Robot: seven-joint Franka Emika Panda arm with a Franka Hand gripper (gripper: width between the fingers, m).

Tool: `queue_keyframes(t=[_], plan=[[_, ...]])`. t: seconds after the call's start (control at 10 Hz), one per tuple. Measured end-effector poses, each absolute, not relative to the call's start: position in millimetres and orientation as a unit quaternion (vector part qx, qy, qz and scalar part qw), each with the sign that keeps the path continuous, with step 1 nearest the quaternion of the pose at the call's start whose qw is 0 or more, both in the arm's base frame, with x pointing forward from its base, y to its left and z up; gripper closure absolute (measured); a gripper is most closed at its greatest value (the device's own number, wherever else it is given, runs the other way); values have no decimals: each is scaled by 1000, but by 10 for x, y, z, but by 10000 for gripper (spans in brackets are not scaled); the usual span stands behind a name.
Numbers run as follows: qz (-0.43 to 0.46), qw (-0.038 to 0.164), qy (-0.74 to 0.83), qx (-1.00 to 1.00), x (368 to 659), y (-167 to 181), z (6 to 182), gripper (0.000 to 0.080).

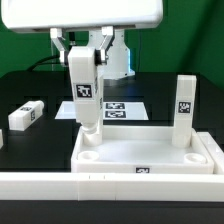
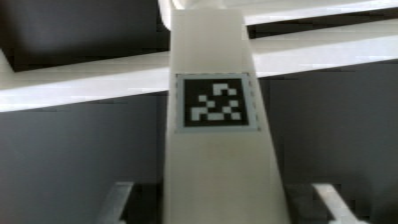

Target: Assemble desk

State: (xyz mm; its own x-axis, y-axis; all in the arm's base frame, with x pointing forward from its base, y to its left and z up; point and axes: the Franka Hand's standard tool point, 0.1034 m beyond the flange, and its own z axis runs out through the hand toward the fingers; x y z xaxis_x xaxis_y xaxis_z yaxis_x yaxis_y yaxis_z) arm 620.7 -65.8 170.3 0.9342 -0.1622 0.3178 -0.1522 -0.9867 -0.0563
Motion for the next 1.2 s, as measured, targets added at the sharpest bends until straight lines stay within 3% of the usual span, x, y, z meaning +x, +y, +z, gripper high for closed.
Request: queue_keyframes(t=[0.3, 0.8, 1.2], plan=[[-164, 16, 79, -983, 6196, -607, 1695, 509], [-173, 42, 87, -980, 6177, 427, 1645, 509], [-203, 33, 82, -975, 6217, 333, 1659, 509]])
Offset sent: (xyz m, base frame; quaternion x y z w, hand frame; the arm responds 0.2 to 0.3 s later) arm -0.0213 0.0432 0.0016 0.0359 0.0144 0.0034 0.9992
